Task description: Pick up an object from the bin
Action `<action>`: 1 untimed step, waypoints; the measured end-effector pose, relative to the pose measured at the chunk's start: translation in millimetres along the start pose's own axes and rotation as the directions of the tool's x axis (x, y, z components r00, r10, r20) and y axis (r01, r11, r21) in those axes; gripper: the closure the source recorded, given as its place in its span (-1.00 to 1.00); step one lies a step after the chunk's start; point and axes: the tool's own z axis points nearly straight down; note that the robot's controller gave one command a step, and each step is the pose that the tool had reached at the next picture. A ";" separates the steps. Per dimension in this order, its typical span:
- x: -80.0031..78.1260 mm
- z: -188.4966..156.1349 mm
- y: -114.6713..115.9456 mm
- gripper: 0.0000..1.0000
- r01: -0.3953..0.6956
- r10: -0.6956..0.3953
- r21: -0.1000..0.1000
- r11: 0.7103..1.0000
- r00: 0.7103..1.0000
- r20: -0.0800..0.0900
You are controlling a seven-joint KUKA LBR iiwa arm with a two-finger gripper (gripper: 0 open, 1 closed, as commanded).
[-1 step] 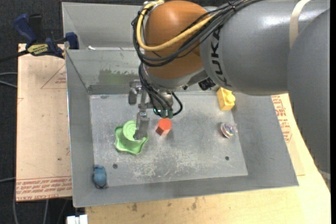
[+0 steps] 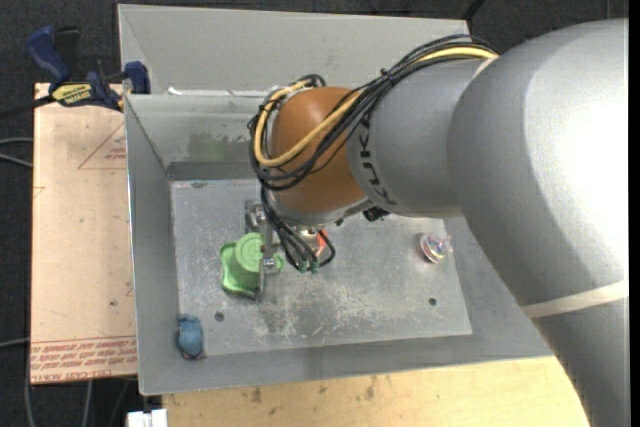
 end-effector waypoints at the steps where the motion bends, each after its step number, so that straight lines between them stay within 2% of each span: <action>1: -2.8 -6.9 1.0 1.00 0.000 0.000 -0.002 1.000 1.000 0.005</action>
Offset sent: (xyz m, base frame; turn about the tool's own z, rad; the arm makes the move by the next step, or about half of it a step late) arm 0.0000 0.0000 0.0000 0.0000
